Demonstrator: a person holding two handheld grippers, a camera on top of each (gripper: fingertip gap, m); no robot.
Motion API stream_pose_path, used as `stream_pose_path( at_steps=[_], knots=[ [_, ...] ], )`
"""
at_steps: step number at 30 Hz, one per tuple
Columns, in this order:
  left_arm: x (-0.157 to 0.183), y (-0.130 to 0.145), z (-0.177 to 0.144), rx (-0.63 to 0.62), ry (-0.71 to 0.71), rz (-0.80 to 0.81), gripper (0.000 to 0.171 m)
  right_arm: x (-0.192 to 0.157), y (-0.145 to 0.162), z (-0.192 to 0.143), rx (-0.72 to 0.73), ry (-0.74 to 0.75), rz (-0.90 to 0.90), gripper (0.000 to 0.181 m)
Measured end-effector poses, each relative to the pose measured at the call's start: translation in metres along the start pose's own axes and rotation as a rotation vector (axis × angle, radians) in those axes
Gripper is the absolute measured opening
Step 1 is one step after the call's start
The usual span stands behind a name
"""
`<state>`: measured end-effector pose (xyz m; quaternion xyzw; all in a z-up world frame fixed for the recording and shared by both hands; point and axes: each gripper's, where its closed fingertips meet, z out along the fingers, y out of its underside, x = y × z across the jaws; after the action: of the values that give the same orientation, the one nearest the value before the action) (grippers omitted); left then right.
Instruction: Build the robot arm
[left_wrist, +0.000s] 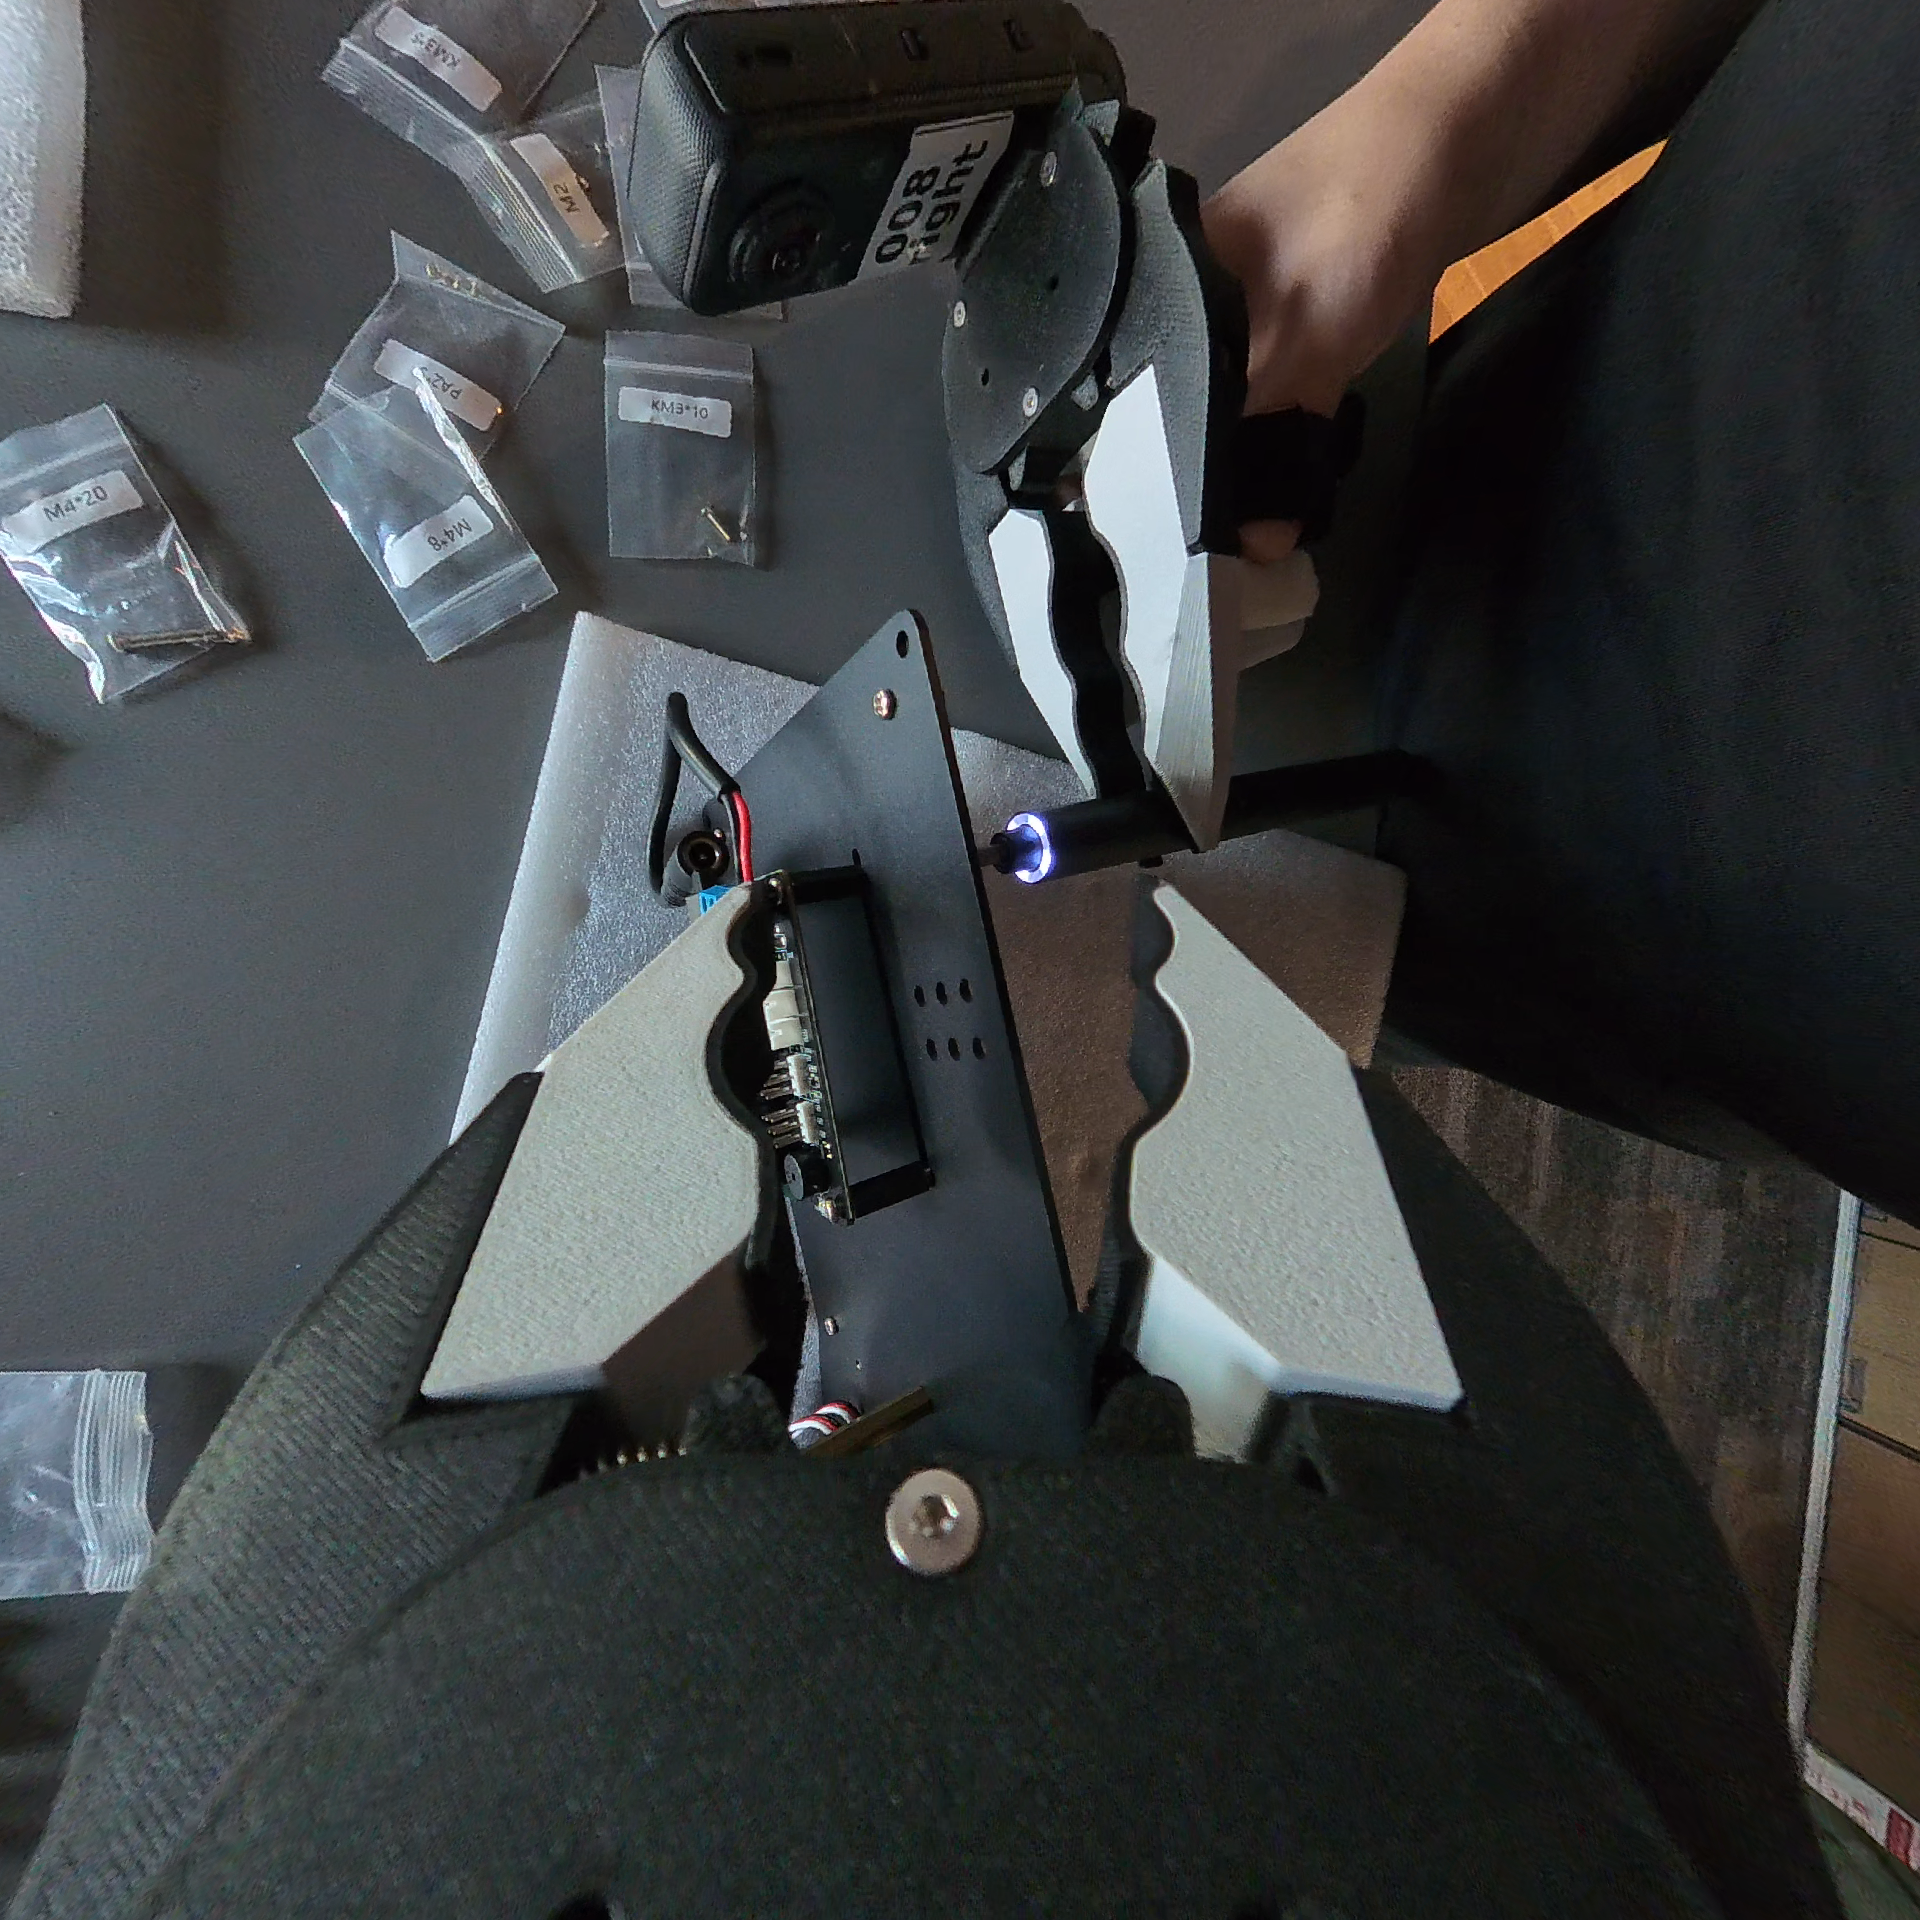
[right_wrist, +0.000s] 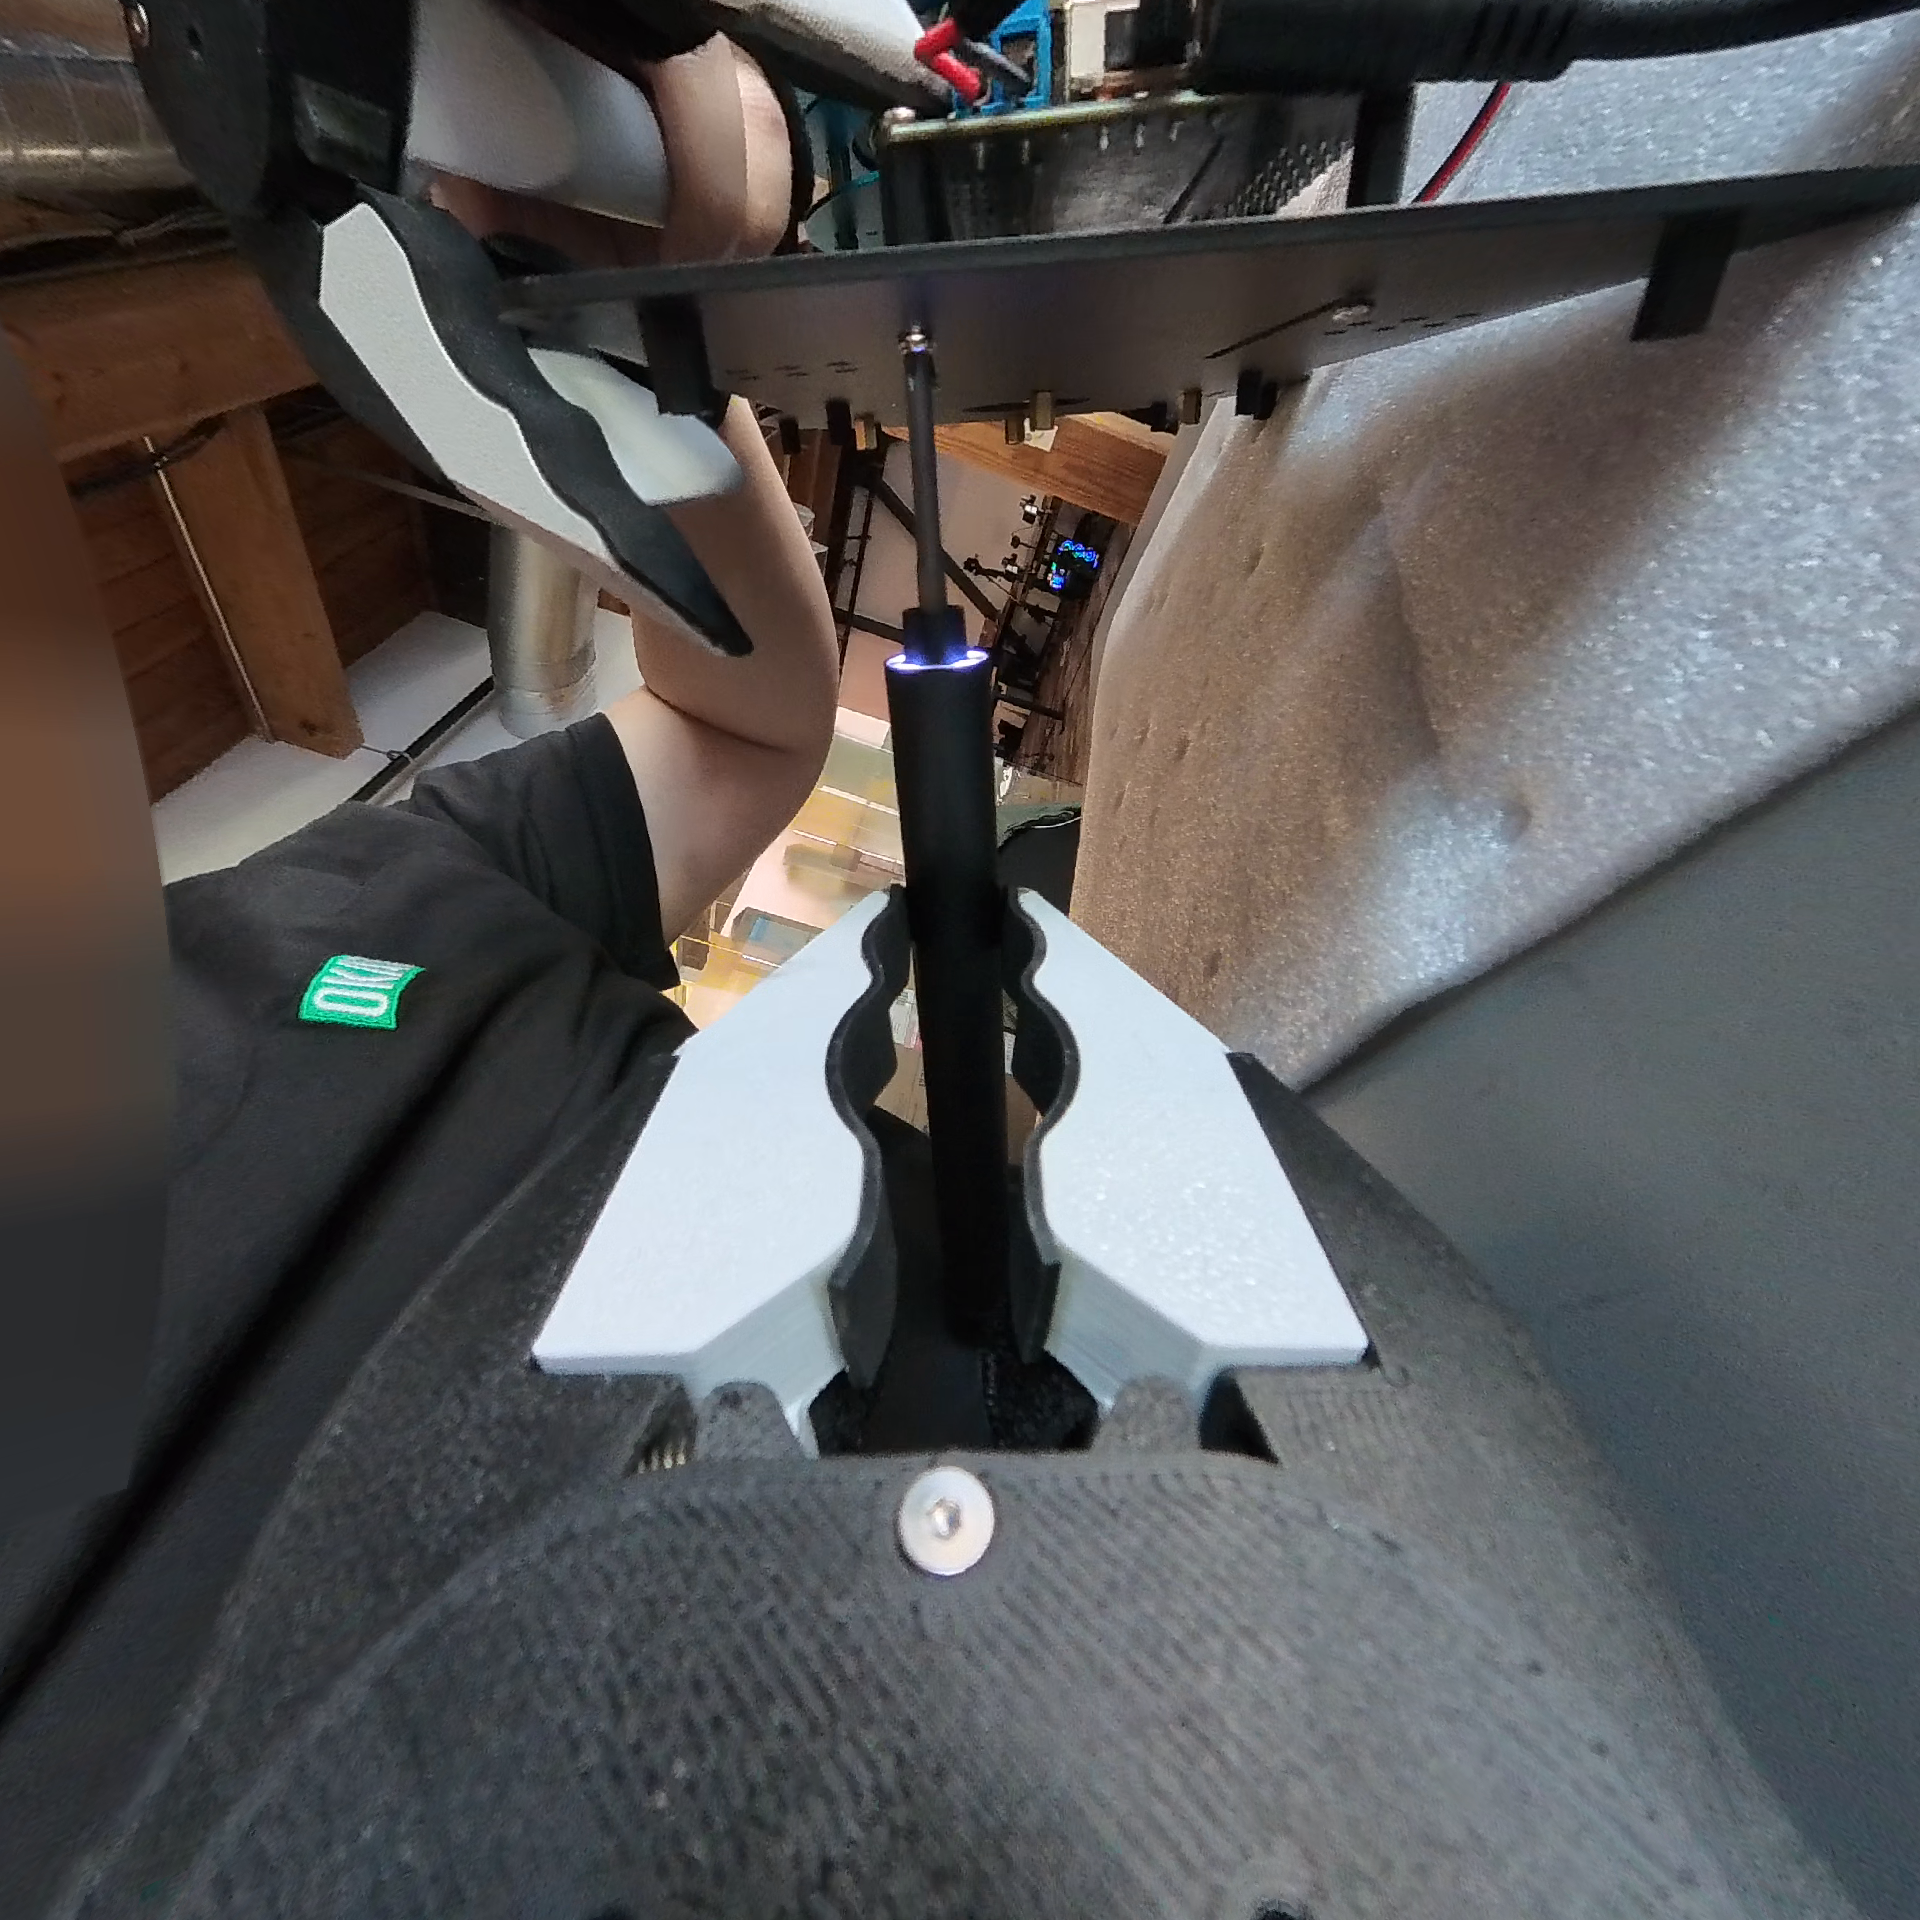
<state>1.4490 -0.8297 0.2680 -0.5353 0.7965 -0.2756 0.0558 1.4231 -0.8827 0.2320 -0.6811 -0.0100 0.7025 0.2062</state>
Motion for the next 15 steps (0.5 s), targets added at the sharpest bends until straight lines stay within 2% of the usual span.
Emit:
stream_pose_path(
  at_steps=[7, 10, 15],
  knots=[
    [-0.002, -0.003, -0.008, 0.014, 0.030, -0.031, 0.070, 0.000, 0.001, 0.000, -0.006, -0.011, 0.015, 0.016],
    [-0.008, -0.013, -0.026, 0.091, 0.010, -0.058, 0.070, -0.001, 0.002, 0.001, -0.015, -0.017, 0.018, 0.016],
    [-0.016, -0.013, -0.071, 0.177, -0.133, -0.092, 0.067, -0.002, 0.011, 0.002, -0.049, -0.018, 0.033, 0.016]
  ],
)
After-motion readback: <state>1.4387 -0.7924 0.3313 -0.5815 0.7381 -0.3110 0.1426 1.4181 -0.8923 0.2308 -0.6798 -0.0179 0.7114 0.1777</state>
